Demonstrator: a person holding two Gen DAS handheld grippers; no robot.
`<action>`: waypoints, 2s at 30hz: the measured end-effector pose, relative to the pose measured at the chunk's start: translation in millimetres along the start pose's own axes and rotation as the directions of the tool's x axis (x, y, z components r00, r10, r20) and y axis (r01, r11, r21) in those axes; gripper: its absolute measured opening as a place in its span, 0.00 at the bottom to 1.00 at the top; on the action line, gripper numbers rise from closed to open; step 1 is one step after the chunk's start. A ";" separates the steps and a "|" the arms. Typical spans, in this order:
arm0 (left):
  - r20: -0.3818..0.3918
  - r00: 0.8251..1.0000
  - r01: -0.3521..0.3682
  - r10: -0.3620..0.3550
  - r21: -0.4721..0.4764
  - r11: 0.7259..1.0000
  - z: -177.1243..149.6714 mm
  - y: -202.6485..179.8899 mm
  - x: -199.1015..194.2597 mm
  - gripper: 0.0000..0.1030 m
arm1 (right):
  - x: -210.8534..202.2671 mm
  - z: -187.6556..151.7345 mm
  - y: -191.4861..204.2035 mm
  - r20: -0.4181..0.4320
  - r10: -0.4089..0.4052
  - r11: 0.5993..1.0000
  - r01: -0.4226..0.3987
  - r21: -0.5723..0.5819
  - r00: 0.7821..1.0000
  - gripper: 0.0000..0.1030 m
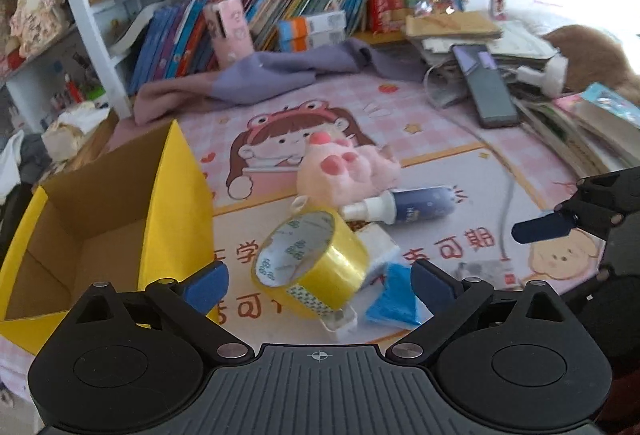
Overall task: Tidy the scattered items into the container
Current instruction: 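Grasp the white card package with the right gripper while the left gripper grasps the yellow tape roll, then carry the tape roll and card package with both grippers over the yellow box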
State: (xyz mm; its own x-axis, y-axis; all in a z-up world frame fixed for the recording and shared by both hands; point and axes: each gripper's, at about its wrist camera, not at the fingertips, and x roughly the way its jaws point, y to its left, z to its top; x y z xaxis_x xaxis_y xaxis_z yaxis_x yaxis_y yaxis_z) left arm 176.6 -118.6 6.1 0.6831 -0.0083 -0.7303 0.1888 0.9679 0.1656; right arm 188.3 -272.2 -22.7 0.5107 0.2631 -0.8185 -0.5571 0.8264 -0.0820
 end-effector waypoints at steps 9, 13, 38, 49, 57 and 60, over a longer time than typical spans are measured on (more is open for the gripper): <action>-0.087 0.993 -0.074 0.086 0.126 0.989 2.9 -21.2 36.2 0.87 | 27.2 -1.5 -23.8 -0.092 0.079 0.994 -0.086 -0.073 0.993 0.54; -0.107 0.987 -0.094 0.116 0.190 0.977 3.9 -29.9 47.7 0.79 | 36.7 -2.8 -33.7 -0.118 0.116 0.989 -0.126 -0.076 0.986 0.49; -0.012 0.976 -0.203 0.218 0.320 0.925 17.3 -50.0 35.8 0.36 | 27.5 9.1 -59.1 -0.025 0.193 0.977 -0.195 -0.085 0.981 0.28; 0.091 0.987 -0.150 0.133 0.214 0.965 17.3 -46.2 -4.8 0.36 | 0.5 12.0 -46.3 0.047 0.155 0.985 -0.150 -0.088 0.987 0.28; 0.167 0.985 -0.076 0.041 0.214 0.974 -6.4 -26.0 -33.2 0.36 | -18.4 14.0 -7.2 0.079 0.079 0.995 -0.074 -0.071 0.994 0.28; 0.193 0.981 -0.044 0.002 0.214 0.976 -19.4 -9.9 -49.2 0.36 | -29.0 16.7 16.2 0.094 0.053 0.997 -0.048 -0.055 0.994 0.28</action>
State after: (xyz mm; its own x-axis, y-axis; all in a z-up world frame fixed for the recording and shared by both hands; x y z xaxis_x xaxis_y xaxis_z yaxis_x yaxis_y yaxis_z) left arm 127.4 -123.0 27.5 0.8069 -0.0547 -0.5882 0.3050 0.8913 0.3356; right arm 175.3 -258.2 9.2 0.5393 0.3524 -0.7648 -0.6163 0.7841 -0.0733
